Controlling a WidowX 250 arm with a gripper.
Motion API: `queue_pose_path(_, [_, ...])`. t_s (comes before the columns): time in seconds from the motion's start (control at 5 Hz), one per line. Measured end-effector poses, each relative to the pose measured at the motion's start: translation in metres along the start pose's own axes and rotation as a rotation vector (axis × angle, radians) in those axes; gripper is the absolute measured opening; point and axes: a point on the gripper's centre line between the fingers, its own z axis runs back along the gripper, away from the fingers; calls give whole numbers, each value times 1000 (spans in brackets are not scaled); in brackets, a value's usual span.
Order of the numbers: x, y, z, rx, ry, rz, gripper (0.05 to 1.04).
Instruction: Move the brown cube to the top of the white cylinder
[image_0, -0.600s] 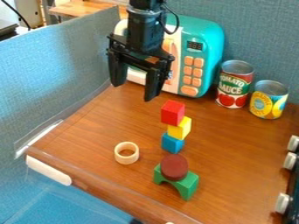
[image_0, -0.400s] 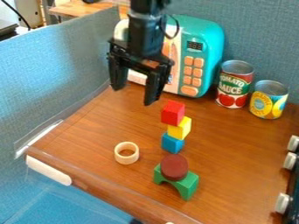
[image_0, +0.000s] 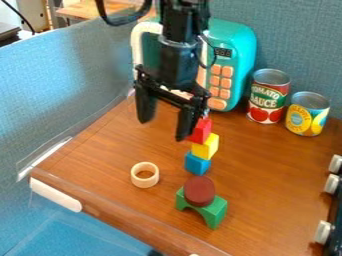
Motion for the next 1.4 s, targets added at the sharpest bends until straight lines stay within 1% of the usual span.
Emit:
queue_pose_path(0.4, [2, -18, -9, 2, -24, 28, 1001])
queue_pose_path(0.6, [5, -26, -15, 2, -16, 18, 1001])
queue_pose_path(0.8, [6, -33, -19, 14, -18, 9, 1001])
queue_pose_path(1.2, [9, -46, -31, 21, -65, -94, 1001])
queue_pose_path(1.4, [6, -53, -38, -15, -67, -107, 1001])
